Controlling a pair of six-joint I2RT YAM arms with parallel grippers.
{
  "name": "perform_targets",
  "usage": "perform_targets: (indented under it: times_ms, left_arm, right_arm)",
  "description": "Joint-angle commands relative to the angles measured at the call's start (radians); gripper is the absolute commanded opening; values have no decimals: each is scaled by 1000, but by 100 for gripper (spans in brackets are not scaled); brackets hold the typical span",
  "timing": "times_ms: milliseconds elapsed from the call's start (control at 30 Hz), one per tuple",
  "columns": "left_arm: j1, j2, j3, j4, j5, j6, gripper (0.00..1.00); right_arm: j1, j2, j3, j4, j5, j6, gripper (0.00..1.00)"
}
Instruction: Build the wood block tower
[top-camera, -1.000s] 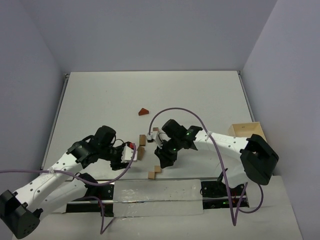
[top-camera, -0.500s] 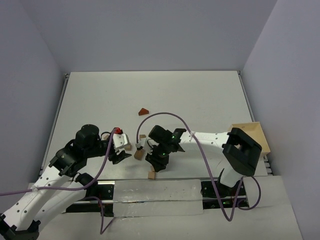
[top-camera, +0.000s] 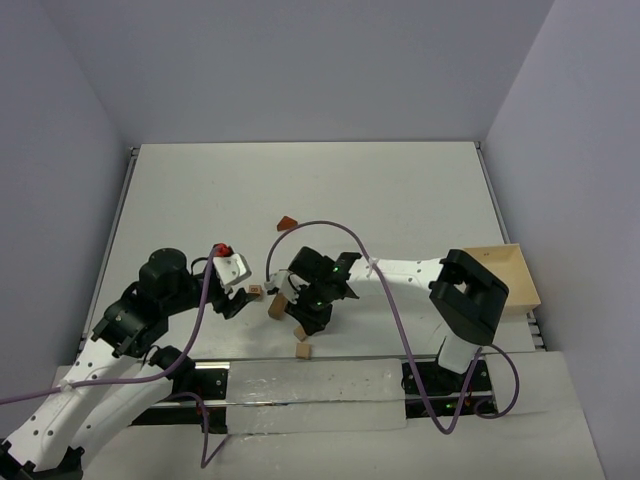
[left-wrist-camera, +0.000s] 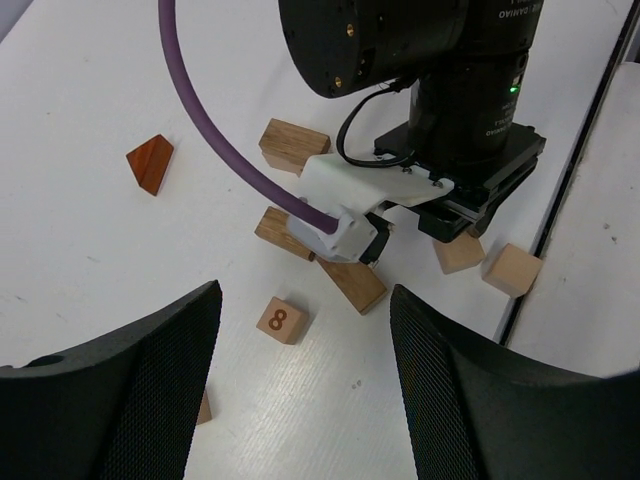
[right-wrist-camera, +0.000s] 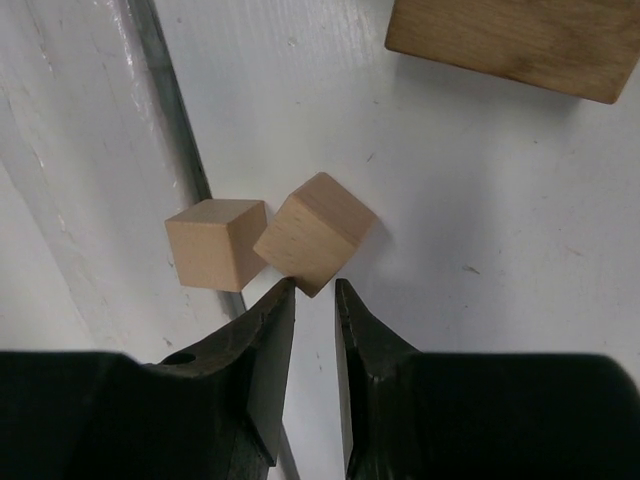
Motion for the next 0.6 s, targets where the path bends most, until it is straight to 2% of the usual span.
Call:
perform_targets:
  times_ms: [0, 200, 300, 433, 567]
  left_arm:
    - [9, -13, 33, 55, -25, -18, 75]
    - [11, -10, 37, 61, -34, -14, 76]
    - [13, -12, 39, 63, -36, -20, 77]
    - [16, -14, 34, 69, -43, -31, 82]
    - [18, -15, 34, 83, -79, -55, 92]
  right_arm:
    - [20, -34, 19, -29, -23, -24, 28]
    - [45, -39, 18, -77, -44, -42, 15]
    - [49, -58, 10, -79, -56, -23, 15]
    - [49, -109, 6, -75, -61, 0, 20]
    - [46, -136, 20, -73, -42, 17, 38]
